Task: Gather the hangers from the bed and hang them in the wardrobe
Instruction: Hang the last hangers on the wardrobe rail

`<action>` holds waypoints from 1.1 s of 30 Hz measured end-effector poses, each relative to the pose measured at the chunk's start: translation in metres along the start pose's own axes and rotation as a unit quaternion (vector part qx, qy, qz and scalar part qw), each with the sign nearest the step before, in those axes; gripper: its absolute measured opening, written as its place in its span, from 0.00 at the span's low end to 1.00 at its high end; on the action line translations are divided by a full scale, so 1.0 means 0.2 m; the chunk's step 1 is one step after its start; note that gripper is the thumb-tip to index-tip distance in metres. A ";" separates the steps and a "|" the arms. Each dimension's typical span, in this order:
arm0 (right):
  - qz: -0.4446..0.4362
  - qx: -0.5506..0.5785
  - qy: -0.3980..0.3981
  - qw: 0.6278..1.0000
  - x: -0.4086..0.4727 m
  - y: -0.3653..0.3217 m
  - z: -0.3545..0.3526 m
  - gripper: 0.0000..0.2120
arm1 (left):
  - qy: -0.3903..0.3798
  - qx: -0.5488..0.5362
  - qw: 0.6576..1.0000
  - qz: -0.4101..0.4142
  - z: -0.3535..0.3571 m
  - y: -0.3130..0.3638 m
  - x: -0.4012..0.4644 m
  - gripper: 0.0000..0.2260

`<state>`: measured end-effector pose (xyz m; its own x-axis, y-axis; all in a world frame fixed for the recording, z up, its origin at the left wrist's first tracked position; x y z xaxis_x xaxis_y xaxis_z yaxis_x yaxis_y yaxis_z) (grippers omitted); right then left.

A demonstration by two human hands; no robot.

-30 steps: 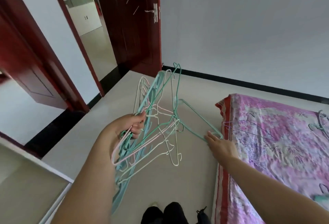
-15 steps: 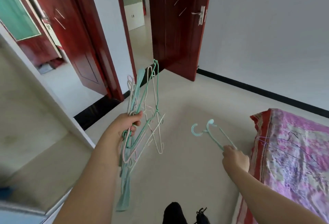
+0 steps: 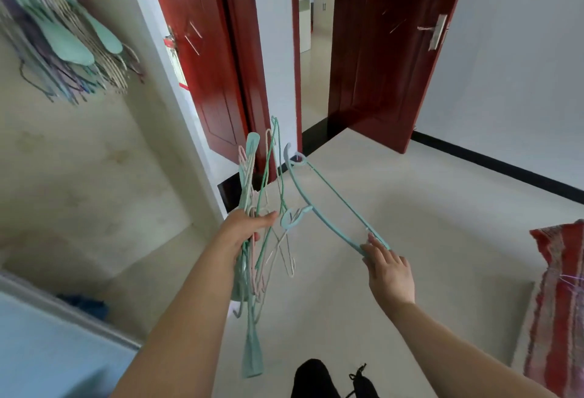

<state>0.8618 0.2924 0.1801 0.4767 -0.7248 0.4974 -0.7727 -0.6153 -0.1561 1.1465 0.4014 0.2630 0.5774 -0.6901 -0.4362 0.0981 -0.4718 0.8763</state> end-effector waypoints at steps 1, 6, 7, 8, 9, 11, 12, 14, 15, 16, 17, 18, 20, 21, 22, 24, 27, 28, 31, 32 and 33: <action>-0.004 0.004 0.005 1.000 0.02 -0.06 0.01 0.10 | 0.000 0.010 1.000 -0.001 -0.05 -0.01 0.00 0.24; -0.037 0.024 0.013 0.999 0.10 -0.30 0.06 0.10 | 0.019 -0.010 1.000 -0.019 -0.26 -0.08 0.00 0.19; -0.047 0.028 0.010 0.998 0.10 -0.35 0.08 0.10 | 0.027 -0.016 0.999 -0.026 -0.30 -0.11 0.01 0.18; -0.056 0.032 0.006 0.998 0.09 -0.39 0.10 0.10 | 0.034 -0.027 0.998 -0.033 -0.34 -0.13 0.01 0.19; -0.064 0.036 0.001 0.997 0.09 -0.43 0.12 0.10 | 0.040 -0.042 0.998 -0.039 -0.38 -0.15 0.00 0.21; -0.081 0.040 -0.012 0.996 0.08 -0.50 0.17 0.10 | 0.053 -0.057 0.995 -0.061 -0.45 -0.22 0.00 0.22; -0.089 0.044 -0.017 0.995 0.08 -0.53 0.19 0.10 | 0.060 -0.065 0.993 -0.072 -0.48 -0.26 -0.01 0.20; -0.102 0.053 -0.030 0.993 0.08 -0.59 0.23 0.10 | 0.082 -0.091 0.989 -0.081 -0.54 -0.31 -0.03 0.14; -0.100 0.058 -0.035 0.993 0.09 -0.61 0.25 0.09 | 0.090 -0.103 0.987 -0.081 -0.56 -0.33 -0.03 0.11; -0.097 0.064 -0.039 0.992 0.10 -0.62 0.26 0.09 | 0.091 -0.108 0.987 -0.083 -0.58 -0.34 -0.04 0.09; -0.093 0.073 -0.045 0.992 0.11 -0.63 0.28 0.10 | 0.089 -0.109 0.987 -0.082 -0.59 -0.36 -0.05 0.09; -0.093 0.083 -0.053 0.991 0.12 -0.63 0.31 0.14 | 0.085 -0.106 0.988 -0.079 -0.59 -0.36 -0.06 0.09; -0.096 0.101 -0.074 0.987 0.14 -0.63 0.35 0.22 | 0.091 -0.104 0.987 -0.076 -0.61 -0.38 -0.08 0.10; -0.099 0.111 -0.084 0.985 0.15 -0.63 0.36 0.23 | 0.102 -0.105 0.986 -0.076 -0.63 -0.38 -0.09 0.11; -0.103 0.118 -0.094 0.983 0.16 -0.63 0.37 0.23 | 0.108 -0.103 0.985 -0.081 -0.64 -0.39 -0.10 0.10; -0.117 0.127 -0.108 0.979 0.17 -0.63 0.40 0.22 | 0.109 -0.099 0.985 -0.094 -0.67 -0.42 -0.12 0.13; -0.140 0.130 -0.121 0.974 0.16 -0.62 0.44 0.21 | 0.116 -0.103 0.981 -0.116 -0.68 -0.48 -0.15 0.23; -0.147 0.132 -0.126 0.972 0.15 -0.61 0.45 0.21 | 0.123 -0.117 0.979 -0.116 -0.67 -0.49 -0.17 0.25; -0.155 0.134 -0.137 0.969 0.14 -0.59 0.47 0.21 | 0.115 -0.171 0.971 -0.121 -0.63 -0.55 -0.20 0.24; -0.157 0.137 -0.139 0.968 0.13 -0.58 0.48 0.21 | 0.110 -0.184 0.969 -0.124 -0.63 -0.57 -0.21 0.19; -0.161 0.142 -0.140 0.967 0.12 -0.57 0.48 0.22 | 0.114 -0.188 0.967 -0.132 -0.63 -0.59 -0.22 0.15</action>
<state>1.0019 0.3160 0.1276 0.7985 -0.5134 0.3143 -0.4391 -0.8539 -0.2792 1.2118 0.5566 0.2035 0.6516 -0.4145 -0.6353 0.5287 -0.3524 0.7722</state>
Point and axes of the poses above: each hand's wrist, its own x-axis towards the middle knuckle, its own z-axis out of the palm, y = z × x, the point moved 7 cm from there along x, towards the middle knuckle, and after that the axes turned 10 degrees about -x, right-handed, at the moved point
